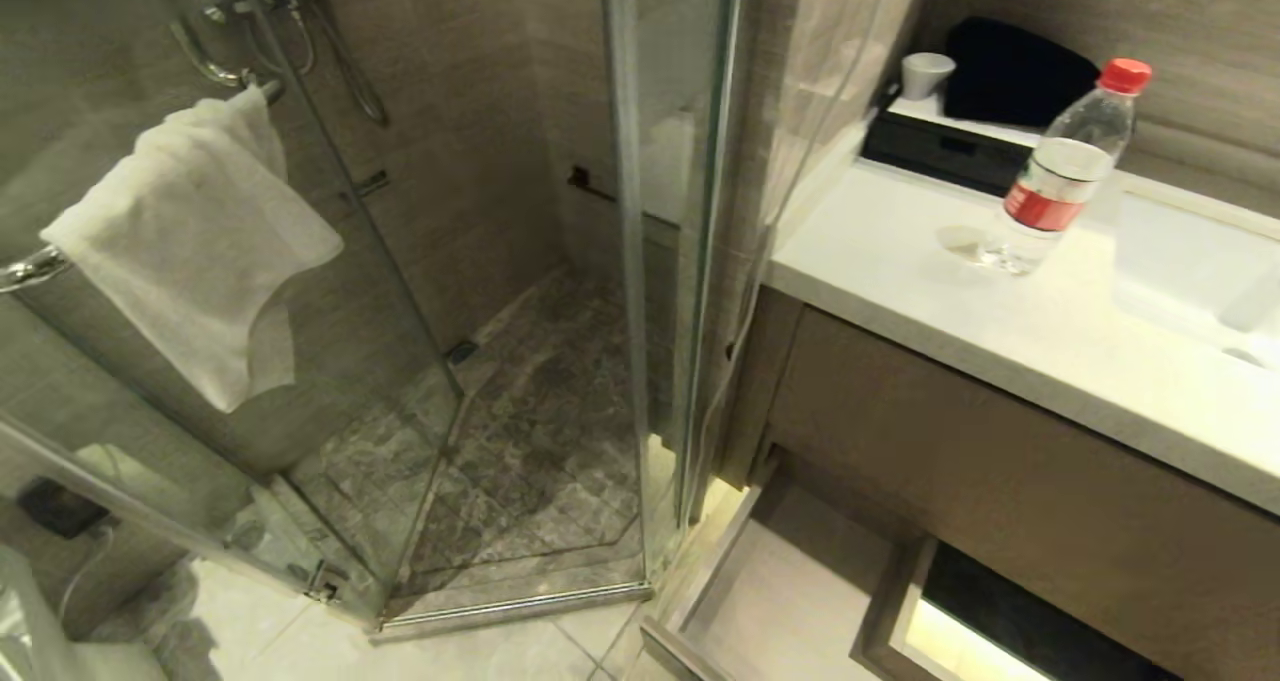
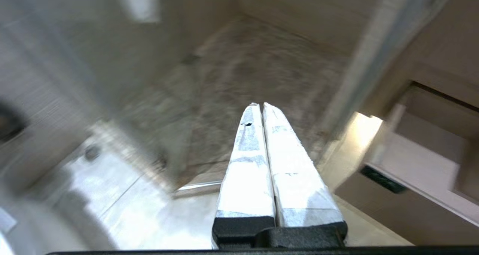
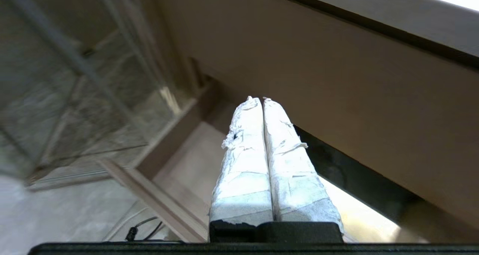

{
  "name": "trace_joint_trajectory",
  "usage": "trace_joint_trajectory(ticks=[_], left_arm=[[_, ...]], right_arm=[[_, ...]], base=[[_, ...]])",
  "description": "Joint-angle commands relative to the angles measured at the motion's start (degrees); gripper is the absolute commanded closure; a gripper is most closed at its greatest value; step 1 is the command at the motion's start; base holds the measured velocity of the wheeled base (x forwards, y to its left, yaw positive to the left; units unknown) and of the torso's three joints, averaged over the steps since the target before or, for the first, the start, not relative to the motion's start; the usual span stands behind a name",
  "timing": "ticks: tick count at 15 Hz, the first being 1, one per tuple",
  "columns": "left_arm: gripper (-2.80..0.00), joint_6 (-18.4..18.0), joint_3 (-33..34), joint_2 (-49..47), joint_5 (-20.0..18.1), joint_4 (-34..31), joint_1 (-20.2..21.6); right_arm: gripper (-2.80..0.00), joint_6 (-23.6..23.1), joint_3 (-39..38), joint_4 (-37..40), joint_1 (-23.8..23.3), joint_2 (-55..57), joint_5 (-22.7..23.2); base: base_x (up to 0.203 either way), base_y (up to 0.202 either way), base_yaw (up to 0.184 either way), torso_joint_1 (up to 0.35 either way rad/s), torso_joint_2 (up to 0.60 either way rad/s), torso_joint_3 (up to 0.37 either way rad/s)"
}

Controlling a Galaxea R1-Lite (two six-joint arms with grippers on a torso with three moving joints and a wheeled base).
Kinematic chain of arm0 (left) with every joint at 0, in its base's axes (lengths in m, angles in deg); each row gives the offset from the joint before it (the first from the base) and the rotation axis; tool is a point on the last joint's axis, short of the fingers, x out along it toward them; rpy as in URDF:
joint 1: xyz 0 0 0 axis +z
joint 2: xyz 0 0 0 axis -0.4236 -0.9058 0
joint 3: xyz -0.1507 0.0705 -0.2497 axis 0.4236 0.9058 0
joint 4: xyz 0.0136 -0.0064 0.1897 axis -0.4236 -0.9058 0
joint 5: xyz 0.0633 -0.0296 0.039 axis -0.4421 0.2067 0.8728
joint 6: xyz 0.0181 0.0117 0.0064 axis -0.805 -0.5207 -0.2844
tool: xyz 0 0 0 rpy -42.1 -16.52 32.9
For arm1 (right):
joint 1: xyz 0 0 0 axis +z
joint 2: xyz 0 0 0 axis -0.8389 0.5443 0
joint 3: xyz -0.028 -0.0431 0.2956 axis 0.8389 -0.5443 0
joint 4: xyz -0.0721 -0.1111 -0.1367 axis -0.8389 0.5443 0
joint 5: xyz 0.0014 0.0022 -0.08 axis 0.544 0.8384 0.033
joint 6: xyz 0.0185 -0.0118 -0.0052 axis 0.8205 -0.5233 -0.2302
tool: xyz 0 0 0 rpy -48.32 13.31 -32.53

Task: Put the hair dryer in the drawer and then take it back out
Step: Pick up the hairdryer

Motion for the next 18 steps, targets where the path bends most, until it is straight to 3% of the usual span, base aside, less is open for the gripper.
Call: trace_joint_trajectory(ticks=[1,7,18], left_arm=[[0.00,0.01,0.00,0.00,-0.01,0.02,0.00],[0.00,0.01,0.00,0.00,-0.01,0.02,0.00],[0.00,0.01,0.00,0.00,-0.01,0.02,0.00]], right_arm=[[0.00,0.80,-0.09,-0.07,0.00,0.07,-0.10],[0.00,0.94,-0.09,-0.16,0.00,0.00,-0.20],[0.00,1.03,-0.09,-0.14,0.00,0.08,-0.26]], base=[[0.011,0.012,0.094,0.007,0.00,0.002],[0.000,0.004,-0.047,0.002,0.00,0.002],[0.000,0.008,-0.160,0.003,0.00,0.003]])
